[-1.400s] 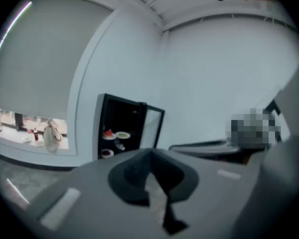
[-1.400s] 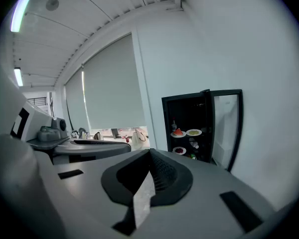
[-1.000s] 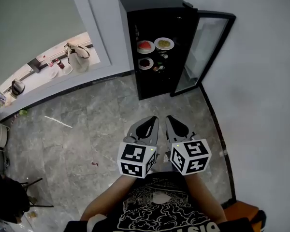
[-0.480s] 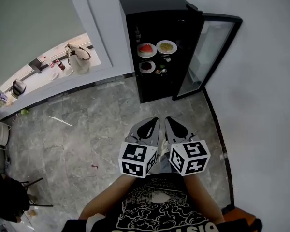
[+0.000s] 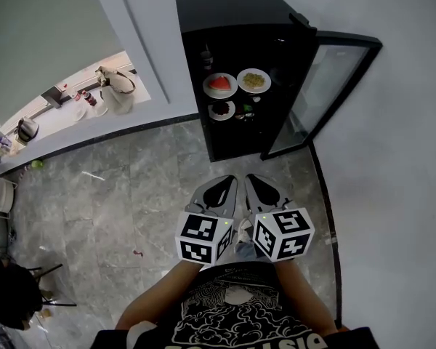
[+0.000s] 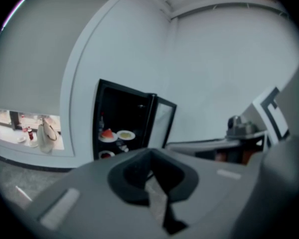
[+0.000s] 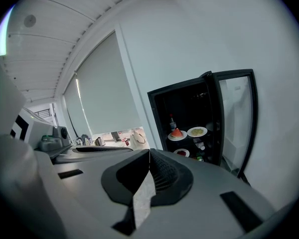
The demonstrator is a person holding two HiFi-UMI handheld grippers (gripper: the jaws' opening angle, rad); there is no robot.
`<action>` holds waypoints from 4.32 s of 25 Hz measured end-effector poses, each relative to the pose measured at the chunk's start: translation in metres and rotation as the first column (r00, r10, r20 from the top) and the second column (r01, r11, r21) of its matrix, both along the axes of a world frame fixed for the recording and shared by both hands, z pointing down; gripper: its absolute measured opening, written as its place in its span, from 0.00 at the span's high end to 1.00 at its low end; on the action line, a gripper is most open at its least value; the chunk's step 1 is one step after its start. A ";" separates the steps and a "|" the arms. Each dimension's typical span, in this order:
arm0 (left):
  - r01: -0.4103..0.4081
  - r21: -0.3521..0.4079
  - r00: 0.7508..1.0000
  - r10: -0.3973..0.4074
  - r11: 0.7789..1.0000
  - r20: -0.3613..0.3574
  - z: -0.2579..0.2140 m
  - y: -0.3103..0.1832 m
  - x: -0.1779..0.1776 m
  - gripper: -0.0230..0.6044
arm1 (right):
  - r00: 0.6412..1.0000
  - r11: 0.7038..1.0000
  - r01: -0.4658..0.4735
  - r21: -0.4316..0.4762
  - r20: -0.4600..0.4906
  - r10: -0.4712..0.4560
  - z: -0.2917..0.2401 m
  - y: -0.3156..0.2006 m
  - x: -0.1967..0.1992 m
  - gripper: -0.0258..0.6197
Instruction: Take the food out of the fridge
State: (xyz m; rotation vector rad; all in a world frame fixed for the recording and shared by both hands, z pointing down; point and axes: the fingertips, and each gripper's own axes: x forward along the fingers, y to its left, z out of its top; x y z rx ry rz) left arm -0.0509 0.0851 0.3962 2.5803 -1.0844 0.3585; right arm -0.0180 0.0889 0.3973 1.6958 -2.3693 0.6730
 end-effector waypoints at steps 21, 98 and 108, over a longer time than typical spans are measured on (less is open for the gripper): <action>0.067 -0.001 0.996 -0.067 0.998 0.058 0.009 -0.114 0.085 0.96 | 0.986 1.000 0.014 -0.020 0.166 -0.011 0.012 -0.118 0.092 0.96; -0.005 -0.053 1.000 0.007 0.999 0.029 0.103 -0.331 0.091 0.96 | 0.207 0.883 -0.282 -0.374 0.875 0.437 0.227 -0.389 0.188 0.95; 0.016 -0.067 1.000 -0.015 0.998 0.017 0.105 -0.325 0.082 0.96 | 0.166 0.876 -0.304 -0.374 0.885 0.435 0.236 -0.367 0.188 0.95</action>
